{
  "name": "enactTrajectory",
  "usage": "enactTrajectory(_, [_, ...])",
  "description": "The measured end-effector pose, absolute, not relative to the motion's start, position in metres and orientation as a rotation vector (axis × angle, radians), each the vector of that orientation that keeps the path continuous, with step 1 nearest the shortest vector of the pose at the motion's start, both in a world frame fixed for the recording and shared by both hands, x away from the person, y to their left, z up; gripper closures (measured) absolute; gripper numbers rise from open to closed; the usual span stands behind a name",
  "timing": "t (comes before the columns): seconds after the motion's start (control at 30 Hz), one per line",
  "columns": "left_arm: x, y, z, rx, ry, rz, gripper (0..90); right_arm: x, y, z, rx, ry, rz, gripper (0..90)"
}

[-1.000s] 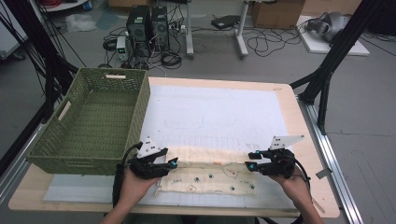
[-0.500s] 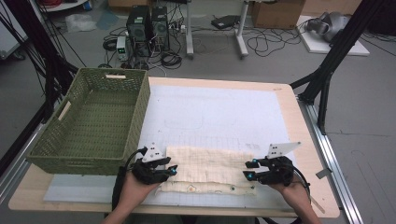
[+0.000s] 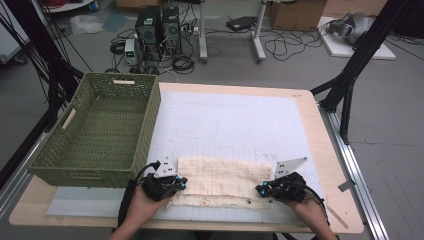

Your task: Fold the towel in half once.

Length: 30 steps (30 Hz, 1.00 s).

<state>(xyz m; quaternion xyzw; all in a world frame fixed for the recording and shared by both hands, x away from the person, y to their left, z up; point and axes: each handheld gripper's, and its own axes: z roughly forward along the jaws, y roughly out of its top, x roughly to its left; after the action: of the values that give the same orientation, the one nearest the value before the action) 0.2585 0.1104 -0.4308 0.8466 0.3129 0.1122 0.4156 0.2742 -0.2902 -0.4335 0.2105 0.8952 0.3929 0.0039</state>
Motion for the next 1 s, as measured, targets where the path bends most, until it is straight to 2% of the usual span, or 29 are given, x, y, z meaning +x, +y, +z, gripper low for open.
enactTrajectory(0.37, [0.244,0.118,-0.414,2.061,0.769,0.275,89.3,0.261,-0.295,-0.411,0.610,2.748,1.323,88.5])
enactTrajectory(0.57, [0.236,0.119,-0.428,2.119,0.766,0.225,89.2,0.252,-0.295,-0.429,0.628,2.842,1.259,87.9])
enactTrajectory(0.63, [0.237,0.118,-0.430,2.116,0.767,0.230,88.7,0.252,-0.293,-0.434,0.629,2.856,1.251,82.7])
enactTrajectory(0.7, [0.241,0.117,-0.427,2.097,0.775,0.245,82.8,0.255,-0.293,-0.431,0.645,2.825,1.279,77.8])
enactTrajectory(0.8, [0.250,0.115,-0.422,2.063,0.781,0.287,79.3,0.265,-0.296,-0.420,0.670,2.753,1.316,75.2])
enactTrajectory(1.0, [0.272,0.102,-0.427,2.044,0.833,0.345,79.5,0.294,-0.292,-0.416,0.751,2.638,1.315,75.6])
